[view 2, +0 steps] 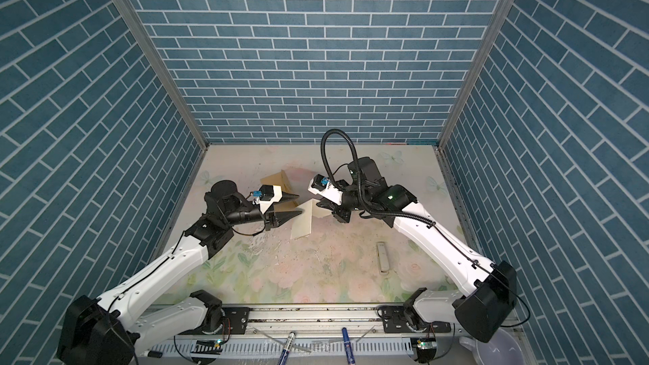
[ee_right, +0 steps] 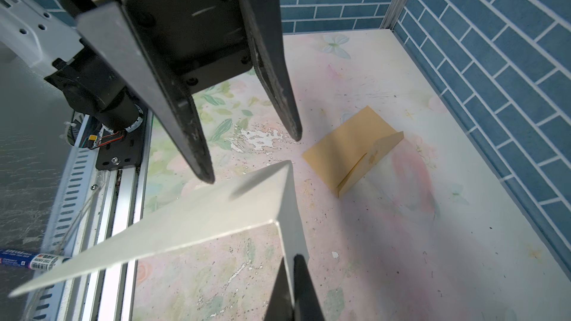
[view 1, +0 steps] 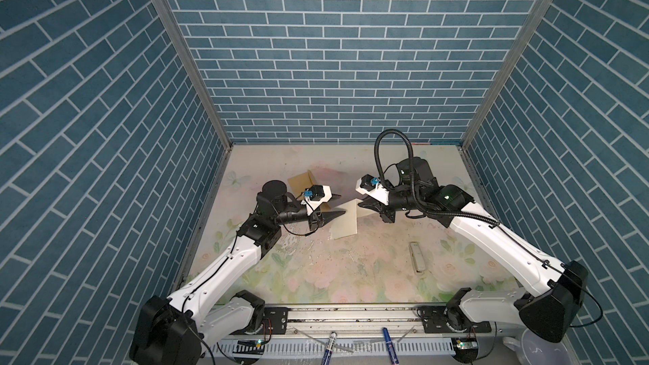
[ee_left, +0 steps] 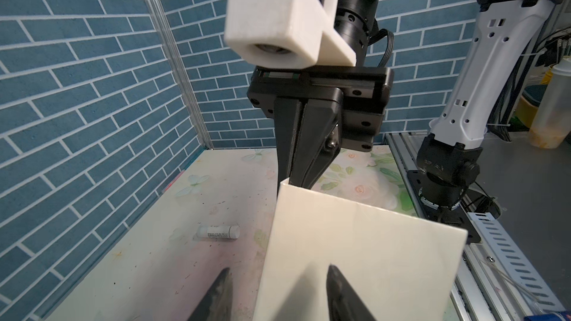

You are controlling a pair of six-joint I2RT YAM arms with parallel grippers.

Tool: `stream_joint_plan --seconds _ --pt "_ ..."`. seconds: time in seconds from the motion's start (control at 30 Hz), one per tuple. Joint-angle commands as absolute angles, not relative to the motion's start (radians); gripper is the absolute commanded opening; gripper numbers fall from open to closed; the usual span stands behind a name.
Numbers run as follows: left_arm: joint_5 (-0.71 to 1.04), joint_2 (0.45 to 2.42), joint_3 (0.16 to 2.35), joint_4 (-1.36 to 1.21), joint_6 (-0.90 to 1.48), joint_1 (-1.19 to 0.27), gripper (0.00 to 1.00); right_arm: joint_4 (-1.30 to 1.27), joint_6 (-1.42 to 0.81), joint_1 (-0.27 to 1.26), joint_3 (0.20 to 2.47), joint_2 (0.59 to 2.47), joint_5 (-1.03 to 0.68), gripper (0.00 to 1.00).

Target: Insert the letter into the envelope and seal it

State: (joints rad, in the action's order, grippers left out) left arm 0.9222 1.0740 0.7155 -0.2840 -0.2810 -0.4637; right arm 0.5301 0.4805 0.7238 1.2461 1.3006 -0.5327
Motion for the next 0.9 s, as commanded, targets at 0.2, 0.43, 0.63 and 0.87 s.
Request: stream_joint_plan --seconds 0.2,0.43,0.63,0.87 --pt "0.947 1.098 0.747 -0.310 -0.279 -0.481 0.45 0.523 0.507 0.757 1.270 1.321 -0.591 0.00" --pt "0.957 1.112 0.750 -0.309 -0.279 -0.487 0.37 0.524 0.507 0.776 1.284 1.331 -0.589 0.00" --pt "0.969 1.118 0.750 -0.316 -0.279 -0.488 0.30 0.526 0.511 0.780 1.287 1.333 -0.588 0.00" --pt "0.988 1.128 0.750 -0.319 -0.278 -0.489 0.23 0.526 0.514 0.783 1.290 1.331 -0.584 0.00"
